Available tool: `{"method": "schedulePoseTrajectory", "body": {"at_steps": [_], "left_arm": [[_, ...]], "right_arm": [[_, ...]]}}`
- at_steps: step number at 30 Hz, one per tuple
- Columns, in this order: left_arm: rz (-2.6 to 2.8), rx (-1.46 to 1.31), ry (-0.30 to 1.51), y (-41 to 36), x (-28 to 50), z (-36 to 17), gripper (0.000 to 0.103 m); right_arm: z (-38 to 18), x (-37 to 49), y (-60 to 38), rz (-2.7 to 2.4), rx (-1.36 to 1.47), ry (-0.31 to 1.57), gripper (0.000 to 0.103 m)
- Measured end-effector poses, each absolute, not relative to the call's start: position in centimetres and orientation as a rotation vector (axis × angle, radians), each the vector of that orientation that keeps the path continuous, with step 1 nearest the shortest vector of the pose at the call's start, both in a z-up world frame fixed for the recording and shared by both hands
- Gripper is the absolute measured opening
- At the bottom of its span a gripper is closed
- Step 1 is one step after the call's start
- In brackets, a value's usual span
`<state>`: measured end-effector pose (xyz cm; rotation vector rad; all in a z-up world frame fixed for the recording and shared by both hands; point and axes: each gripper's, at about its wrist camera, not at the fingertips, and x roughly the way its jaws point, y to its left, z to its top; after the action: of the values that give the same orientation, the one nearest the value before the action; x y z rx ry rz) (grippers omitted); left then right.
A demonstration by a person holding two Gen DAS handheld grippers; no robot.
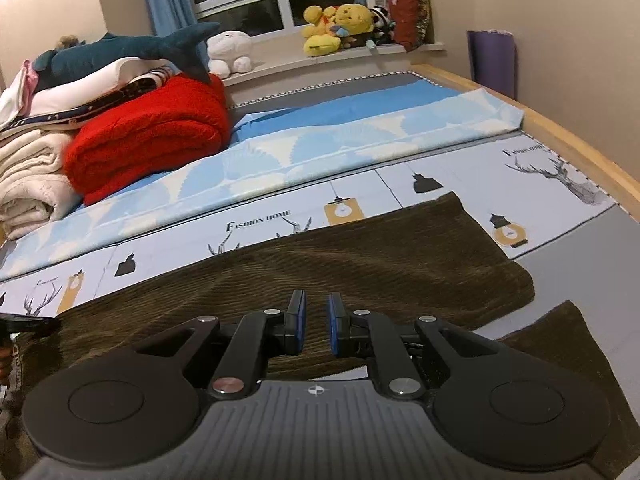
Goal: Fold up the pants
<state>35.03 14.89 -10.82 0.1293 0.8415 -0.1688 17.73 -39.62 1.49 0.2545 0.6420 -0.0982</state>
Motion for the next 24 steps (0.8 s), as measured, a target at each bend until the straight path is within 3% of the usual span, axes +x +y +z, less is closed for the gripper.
{"method": "schedulePoseTrajectory", "body": {"at_steps": [9,15,18,21,24], "left_arm": [[-0.261,0.198,0.798,10.5,20.8,0.6,0.002],[-0.355,0.18,1.029,8.5,10.2,-2.9,0.003],[-0.219,0.064,1.014,11.6,10.4,-2.8,0.011],[-0.055,-0.239,1.028,17.4,11.8,-3.1,0.032],[0.13,-0.434,1.168,21.5,12.5,-6.0,0.037]], "right_arm": [[1.3,16.9,-40.8,-0.156,0.334,0.654,0.013],[0.7,15.8,-41.7,-0.177,0.386,0.675,0.013],[0.2,15.5,-42.3,-0.176,0.415,0.696,0.013],[-0.1,15.3,-42.5,-0.175,0.438,0.709,0.013],[-0.2,15.3,-42.5,-0.179,0.443,0.714,0.013]]}}
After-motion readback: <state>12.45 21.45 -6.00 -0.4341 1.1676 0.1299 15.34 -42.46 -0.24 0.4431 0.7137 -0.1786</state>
